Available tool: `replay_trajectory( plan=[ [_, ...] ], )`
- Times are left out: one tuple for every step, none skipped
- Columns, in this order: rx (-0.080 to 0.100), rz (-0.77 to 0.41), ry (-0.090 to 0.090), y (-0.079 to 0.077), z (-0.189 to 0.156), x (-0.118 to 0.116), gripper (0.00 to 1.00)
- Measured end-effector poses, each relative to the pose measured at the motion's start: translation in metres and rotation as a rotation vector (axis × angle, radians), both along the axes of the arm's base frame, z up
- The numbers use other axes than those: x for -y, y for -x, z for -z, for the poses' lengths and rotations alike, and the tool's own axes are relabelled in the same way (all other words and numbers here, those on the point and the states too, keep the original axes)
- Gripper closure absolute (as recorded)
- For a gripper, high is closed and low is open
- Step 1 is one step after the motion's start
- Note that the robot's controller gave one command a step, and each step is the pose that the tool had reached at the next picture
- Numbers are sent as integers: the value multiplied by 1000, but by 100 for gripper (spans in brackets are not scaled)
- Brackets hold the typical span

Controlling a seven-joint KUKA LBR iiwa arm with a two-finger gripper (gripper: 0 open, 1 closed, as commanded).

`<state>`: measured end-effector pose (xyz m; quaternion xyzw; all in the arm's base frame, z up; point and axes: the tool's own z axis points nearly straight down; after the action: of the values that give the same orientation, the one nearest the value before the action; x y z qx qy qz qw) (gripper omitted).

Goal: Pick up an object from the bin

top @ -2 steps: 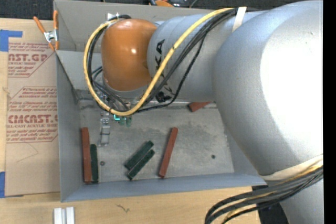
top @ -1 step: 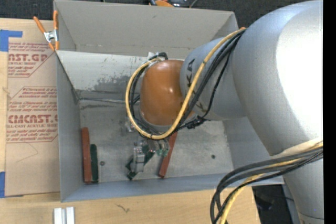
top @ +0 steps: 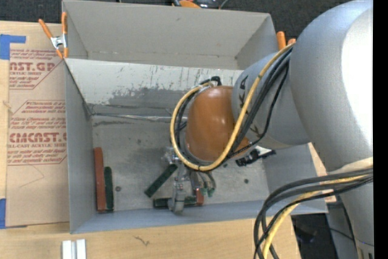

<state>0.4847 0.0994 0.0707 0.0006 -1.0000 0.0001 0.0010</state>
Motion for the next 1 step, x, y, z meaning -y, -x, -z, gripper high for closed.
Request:
replay_trajectory(
  plan=[
    [4,-13,0,-29,0,34,0]
  ],
)
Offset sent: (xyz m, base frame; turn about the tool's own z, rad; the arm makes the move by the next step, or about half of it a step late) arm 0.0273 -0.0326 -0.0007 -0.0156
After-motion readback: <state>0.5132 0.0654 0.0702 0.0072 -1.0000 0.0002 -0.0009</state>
